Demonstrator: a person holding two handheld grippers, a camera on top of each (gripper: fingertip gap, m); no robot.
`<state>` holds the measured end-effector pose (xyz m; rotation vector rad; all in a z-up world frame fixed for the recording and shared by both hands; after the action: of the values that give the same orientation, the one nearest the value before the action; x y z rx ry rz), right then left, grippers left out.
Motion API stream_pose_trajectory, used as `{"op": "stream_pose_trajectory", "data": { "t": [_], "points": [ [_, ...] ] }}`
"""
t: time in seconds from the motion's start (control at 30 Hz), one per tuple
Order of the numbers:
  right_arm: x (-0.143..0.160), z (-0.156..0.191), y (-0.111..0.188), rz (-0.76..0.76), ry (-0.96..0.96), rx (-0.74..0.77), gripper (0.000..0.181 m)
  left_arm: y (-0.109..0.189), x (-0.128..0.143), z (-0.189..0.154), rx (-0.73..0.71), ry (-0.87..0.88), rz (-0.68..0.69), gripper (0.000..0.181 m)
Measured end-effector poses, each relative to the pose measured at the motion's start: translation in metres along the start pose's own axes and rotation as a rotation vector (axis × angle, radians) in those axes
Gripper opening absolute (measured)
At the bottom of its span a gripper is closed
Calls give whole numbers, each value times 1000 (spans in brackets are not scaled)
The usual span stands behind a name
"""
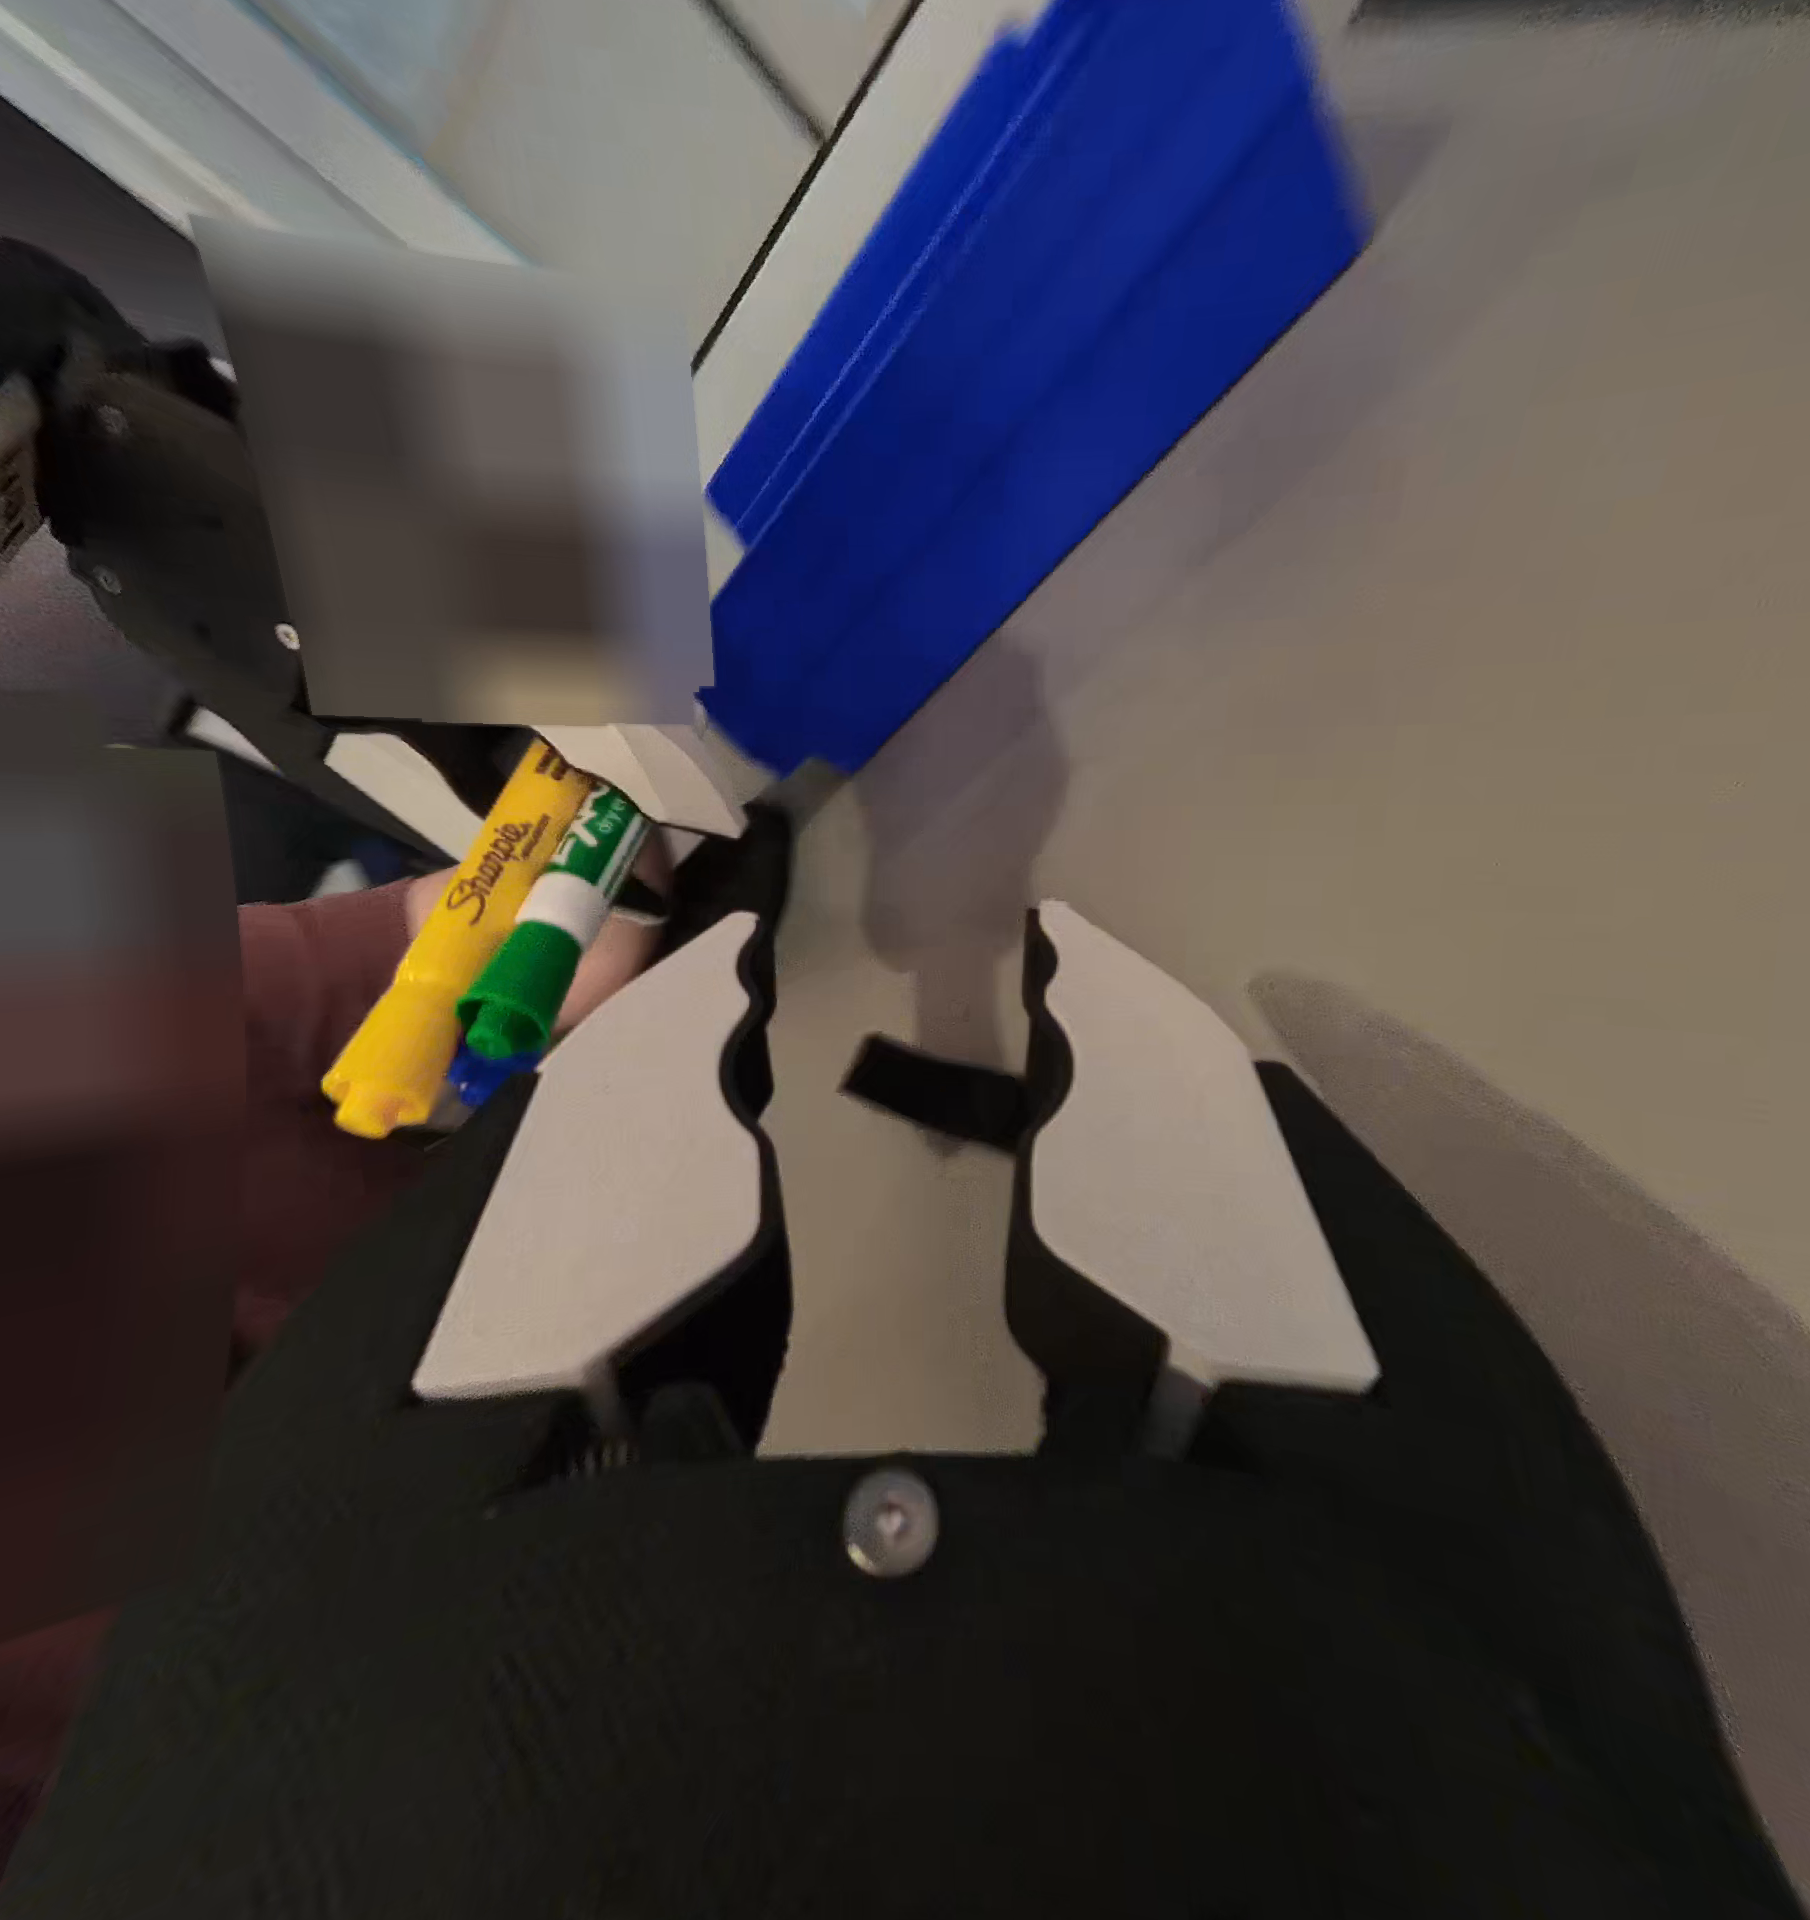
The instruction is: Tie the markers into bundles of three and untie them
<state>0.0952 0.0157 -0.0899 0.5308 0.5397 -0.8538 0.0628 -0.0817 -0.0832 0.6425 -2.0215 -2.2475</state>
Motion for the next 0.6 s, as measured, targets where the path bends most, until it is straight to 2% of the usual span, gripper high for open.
{"op": "stream_pose_trajectory", "data": {
  "t": [0.1,0.17,0.2,0.33,0.4,0.47,0.6],
  "points": [
    [-19,-12,37,-142,127,194,43,4,9,6,-27,39,12,38],
    [-16,-30,58,-168,143,381,44,5,14,11,-50,66,28,38],
    [-9,-37,62,-159,127,433,51,5,16,13,-56,76,34,38],
    [21,-35,32,-88,27,302,55,2,20,16,-55,96,45,38],
    [30,-41,17,-29,40,315,54,1,22,19,-59,105,53,38],
    [35,-47,8,20,88,351,43,1,24,20,-61,117,60,38],
    [35,-42,0,18,204,347,43,2,23,19,-62,111,58,38]
  ]
}}
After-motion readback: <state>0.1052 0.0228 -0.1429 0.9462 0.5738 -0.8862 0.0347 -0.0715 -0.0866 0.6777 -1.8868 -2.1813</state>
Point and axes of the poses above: each gripper's, where its closed fingertips meet, y back along the fingers, x out of its underside, z = x × y across the jaws, the point moved 1 cm from there along y, back along the fingers
